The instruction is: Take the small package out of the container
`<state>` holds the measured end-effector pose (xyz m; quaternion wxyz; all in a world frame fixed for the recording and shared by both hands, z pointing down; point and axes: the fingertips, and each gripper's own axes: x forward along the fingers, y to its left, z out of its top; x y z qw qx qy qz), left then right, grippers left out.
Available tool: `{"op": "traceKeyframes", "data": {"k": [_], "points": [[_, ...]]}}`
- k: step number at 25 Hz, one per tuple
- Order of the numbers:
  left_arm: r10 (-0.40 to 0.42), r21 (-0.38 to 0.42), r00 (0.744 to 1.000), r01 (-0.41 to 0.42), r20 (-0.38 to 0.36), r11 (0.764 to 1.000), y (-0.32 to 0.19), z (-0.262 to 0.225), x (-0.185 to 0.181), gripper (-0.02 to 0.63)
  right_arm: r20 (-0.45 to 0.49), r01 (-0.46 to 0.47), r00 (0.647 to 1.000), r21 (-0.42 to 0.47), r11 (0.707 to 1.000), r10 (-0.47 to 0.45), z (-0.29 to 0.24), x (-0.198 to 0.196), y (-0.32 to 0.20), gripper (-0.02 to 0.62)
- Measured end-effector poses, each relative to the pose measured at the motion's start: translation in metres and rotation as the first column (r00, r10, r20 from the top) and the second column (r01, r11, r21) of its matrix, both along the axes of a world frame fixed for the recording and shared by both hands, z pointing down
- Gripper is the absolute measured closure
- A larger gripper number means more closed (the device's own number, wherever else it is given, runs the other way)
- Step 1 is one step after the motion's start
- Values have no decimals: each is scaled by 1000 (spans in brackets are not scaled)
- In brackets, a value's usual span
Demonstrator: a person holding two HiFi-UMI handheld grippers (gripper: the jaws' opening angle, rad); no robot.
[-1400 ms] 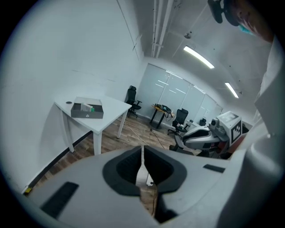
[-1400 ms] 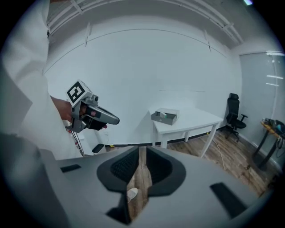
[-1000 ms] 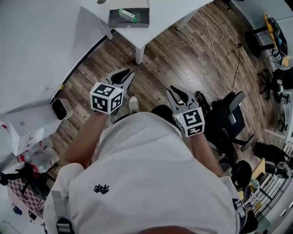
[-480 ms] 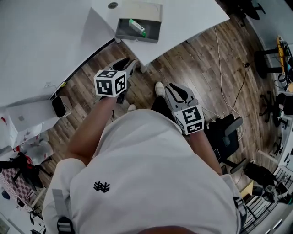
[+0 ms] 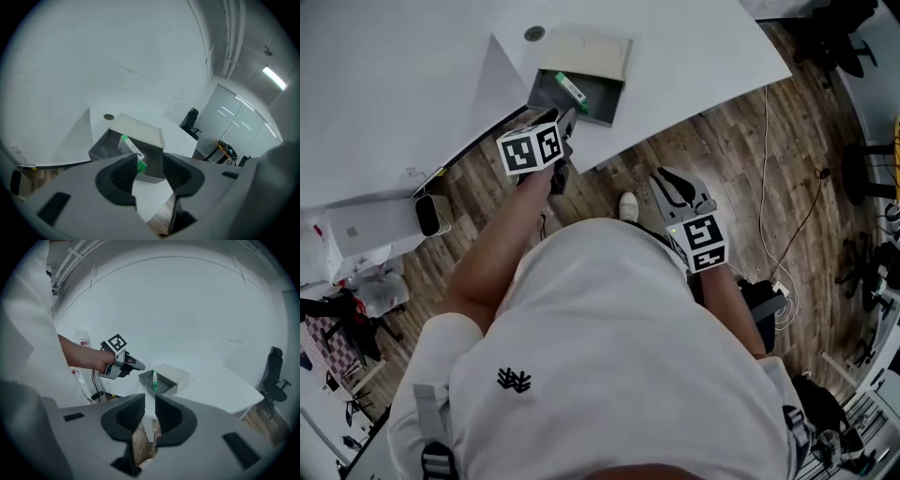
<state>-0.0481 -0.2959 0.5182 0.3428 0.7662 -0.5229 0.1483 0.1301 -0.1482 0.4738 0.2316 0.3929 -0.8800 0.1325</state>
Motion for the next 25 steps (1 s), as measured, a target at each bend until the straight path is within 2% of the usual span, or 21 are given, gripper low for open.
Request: {"op": "traceKeyframes", "data": {"k": [4,8,15,20,21,22,25], "points": [[-83,-49,996,85,37,995,-26,17,0,431,17,17,1000,-17,1000,-16,4,23,-16,526],[-172,-98,983,179,69,979,-47,39,-7,417,36,28,999,-51,998,-26,13,46,-25,528],[-331,-152,933,351,143,924,-72,71,-31,403,45,41,998,-72,997,-38,23,76,-45,528],[-391,-170,901,422,187,890,-80,86,-40,397,55,54,997,-76,996,-50,26,88,-52,528],[-400,-170,897,431,189,886,-81,87,-42,363,56,56,997,-79,995,-51,27,89,-53,528],[-407,-169,894,438,188,883,-83,88,-43,358,56,58,997,-81,995,-54,27,90,-53,528],[-430,-166,884,459,185,873,-84,87,-43,392,58,63,997,-85,994,-59,28,94,-52,528]]}}
